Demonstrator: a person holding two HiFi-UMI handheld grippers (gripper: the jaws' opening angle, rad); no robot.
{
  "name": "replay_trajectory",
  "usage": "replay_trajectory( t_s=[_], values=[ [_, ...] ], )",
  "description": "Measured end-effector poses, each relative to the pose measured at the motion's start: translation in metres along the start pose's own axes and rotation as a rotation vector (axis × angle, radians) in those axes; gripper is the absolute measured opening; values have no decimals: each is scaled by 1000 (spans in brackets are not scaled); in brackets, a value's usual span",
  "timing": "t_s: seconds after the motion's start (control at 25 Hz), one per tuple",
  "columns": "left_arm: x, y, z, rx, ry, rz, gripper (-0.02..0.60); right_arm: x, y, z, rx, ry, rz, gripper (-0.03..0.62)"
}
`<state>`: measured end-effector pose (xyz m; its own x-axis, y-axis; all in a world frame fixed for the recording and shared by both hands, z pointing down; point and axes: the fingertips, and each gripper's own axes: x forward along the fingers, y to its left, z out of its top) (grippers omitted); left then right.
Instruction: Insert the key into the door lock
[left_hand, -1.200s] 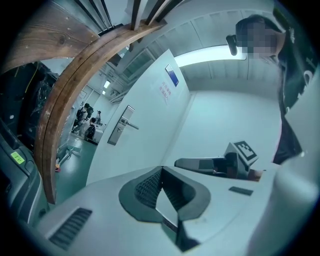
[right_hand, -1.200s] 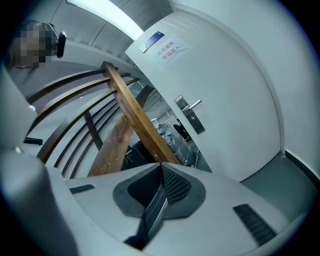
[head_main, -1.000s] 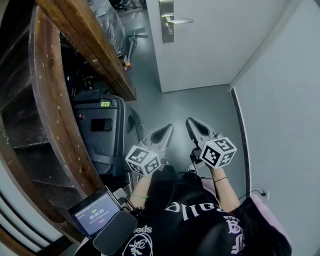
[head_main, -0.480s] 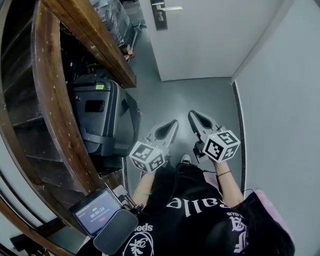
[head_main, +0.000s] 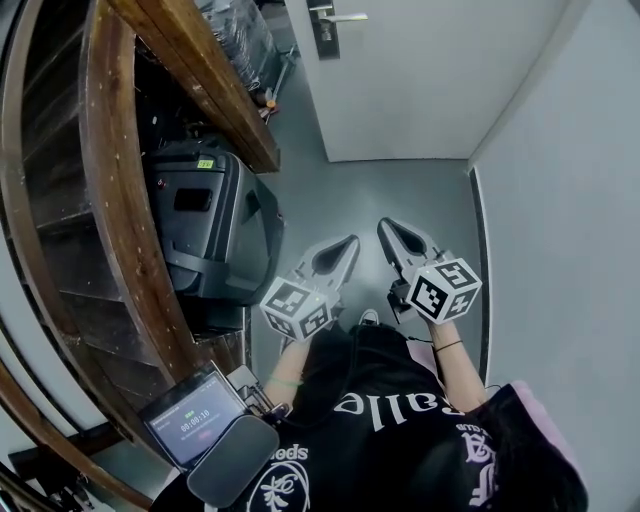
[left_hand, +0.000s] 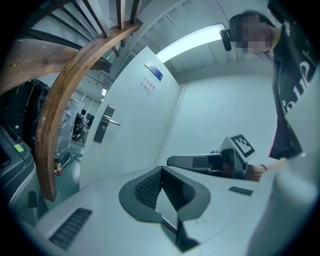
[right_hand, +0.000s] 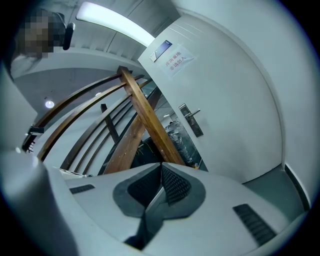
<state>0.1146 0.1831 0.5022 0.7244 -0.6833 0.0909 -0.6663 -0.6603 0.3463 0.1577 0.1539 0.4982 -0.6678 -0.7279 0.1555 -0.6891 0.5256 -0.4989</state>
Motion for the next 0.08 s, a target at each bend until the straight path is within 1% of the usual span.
replay_trajectory(
  t_s=[0.08],
  values=[
    [0,-5,1,5,-1,-2,5,-4,1,1,-3,-3,4,23]
  ],
)
